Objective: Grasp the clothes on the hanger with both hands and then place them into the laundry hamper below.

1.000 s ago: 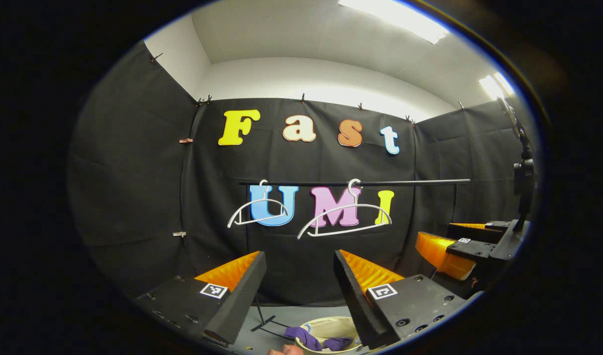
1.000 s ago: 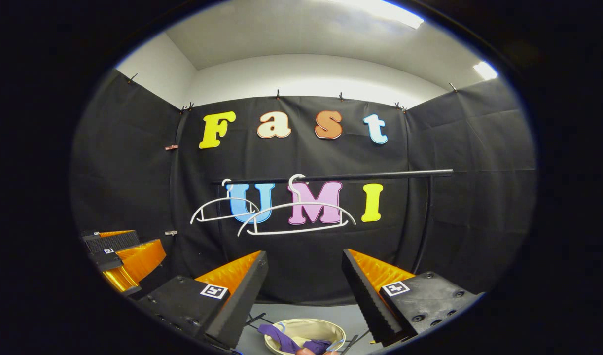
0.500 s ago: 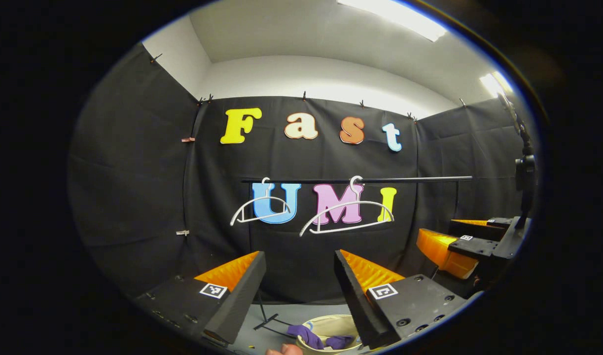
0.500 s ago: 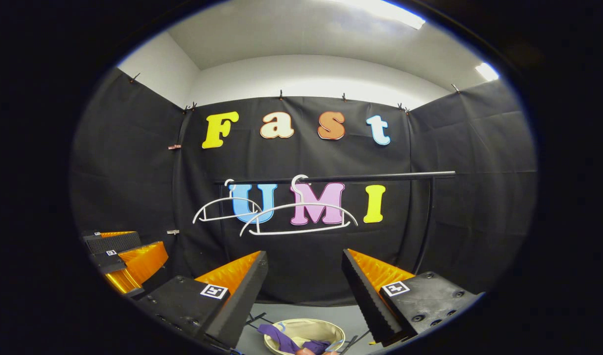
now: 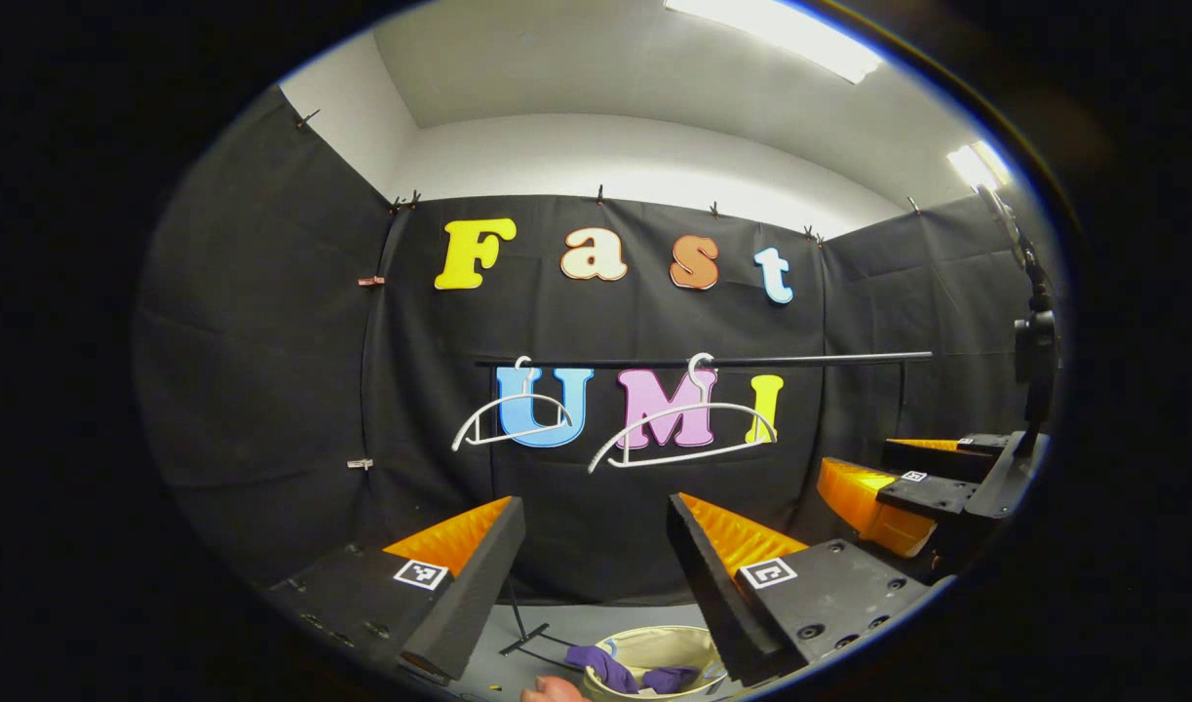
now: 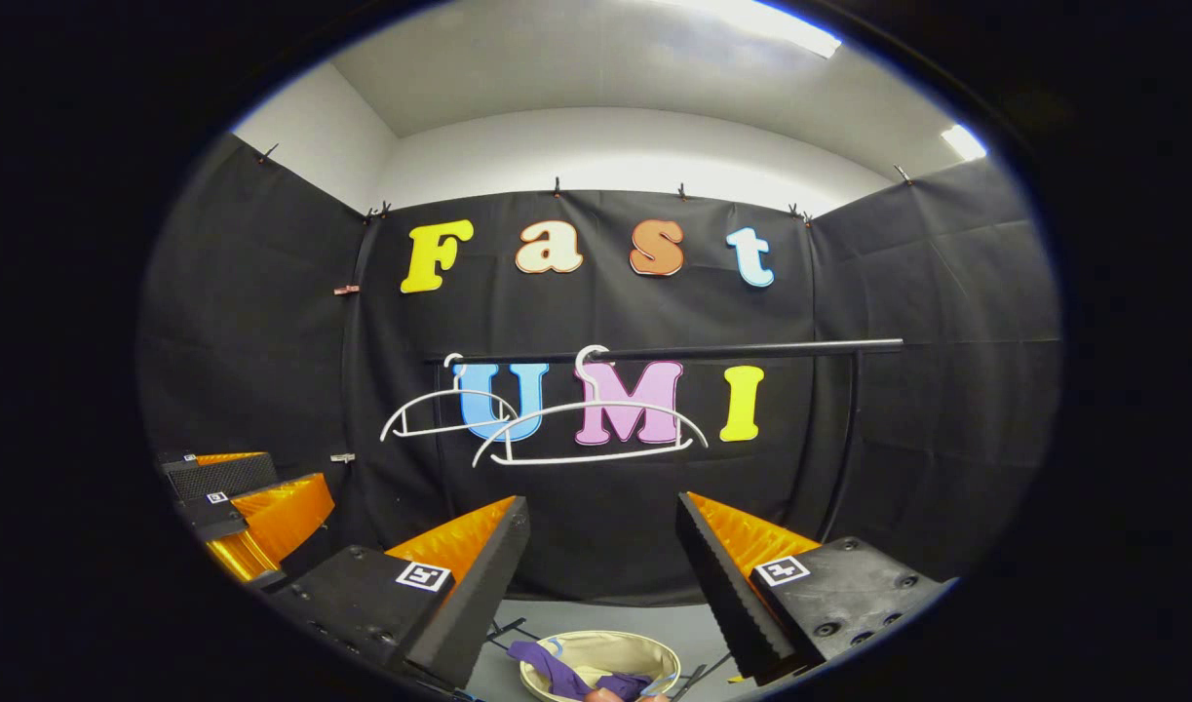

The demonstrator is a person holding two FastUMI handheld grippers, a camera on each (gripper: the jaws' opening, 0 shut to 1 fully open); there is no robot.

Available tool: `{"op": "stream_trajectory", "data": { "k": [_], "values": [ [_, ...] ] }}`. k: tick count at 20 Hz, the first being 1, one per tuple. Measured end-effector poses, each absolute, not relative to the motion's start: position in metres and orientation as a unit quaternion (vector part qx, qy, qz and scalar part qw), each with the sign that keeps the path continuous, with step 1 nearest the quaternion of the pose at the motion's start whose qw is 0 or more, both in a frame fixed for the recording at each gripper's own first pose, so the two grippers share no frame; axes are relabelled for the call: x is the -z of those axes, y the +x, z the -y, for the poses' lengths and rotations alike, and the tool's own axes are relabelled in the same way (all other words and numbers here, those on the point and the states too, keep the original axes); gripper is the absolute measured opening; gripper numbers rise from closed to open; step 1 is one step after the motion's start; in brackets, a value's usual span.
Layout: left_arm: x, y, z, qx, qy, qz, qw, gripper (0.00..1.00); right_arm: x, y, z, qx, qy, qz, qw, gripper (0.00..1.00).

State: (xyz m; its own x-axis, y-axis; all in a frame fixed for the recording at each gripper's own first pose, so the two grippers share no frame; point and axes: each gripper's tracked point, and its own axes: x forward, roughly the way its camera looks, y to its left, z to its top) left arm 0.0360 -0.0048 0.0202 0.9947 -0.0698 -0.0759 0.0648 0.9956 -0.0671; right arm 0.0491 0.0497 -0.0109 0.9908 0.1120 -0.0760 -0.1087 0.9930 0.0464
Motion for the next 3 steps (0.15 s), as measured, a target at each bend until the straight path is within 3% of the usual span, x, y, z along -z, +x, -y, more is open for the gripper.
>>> {"op": "stream_trajectory", "data": {
  "k": [3],
  "values": [
    [-0.0206,0.0368,0.0054,0.032,-0.028,-0.038,0.998,0.92,0.0115,0.0501,-0.0482,-0.056,0.024,-0.04,0.997,1.0]
  ]
}}
